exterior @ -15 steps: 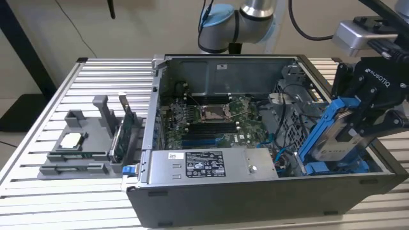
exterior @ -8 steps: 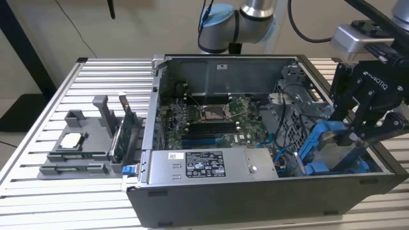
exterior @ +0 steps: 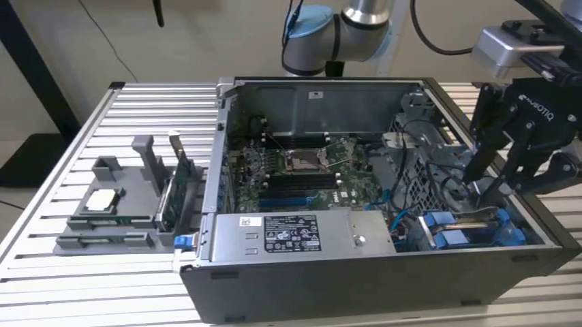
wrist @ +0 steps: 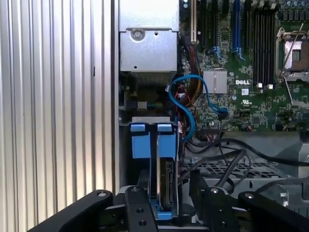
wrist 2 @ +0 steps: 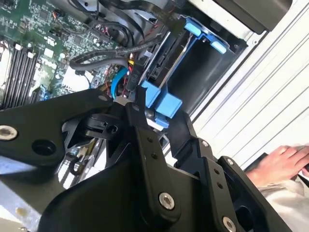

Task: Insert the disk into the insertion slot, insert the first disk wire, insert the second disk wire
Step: 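Insert the disk into the insertion slot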

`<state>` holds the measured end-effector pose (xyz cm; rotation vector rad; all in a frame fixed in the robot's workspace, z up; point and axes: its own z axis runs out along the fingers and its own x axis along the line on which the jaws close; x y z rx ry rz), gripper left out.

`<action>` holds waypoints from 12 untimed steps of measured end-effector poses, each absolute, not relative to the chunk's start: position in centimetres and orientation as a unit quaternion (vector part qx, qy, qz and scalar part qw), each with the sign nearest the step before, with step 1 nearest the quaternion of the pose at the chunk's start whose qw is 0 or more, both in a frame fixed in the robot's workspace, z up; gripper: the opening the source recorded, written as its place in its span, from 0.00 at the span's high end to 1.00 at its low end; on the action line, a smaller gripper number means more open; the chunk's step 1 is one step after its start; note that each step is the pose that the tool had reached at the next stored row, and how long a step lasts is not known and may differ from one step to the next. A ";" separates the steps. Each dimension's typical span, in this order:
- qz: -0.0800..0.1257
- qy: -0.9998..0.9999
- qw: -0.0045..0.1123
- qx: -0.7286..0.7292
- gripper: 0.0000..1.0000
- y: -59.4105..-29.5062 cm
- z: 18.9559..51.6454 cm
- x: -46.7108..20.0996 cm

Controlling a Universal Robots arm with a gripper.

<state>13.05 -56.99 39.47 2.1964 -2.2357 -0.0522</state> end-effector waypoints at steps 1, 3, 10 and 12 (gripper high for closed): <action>-0.016 -0.713 0.001 0.701 0.53 -56.8 39.5 13.1; -0.013 -0.713 -0.006 0.701 0.53 -56.4 39.5 13.1; -0.010 -0.711 -0.014 0.703 0.53 -55.8 39.0 13.1; -0.009 -0.708 -0.015 0.706 0.53 -55.8 38.9 13.1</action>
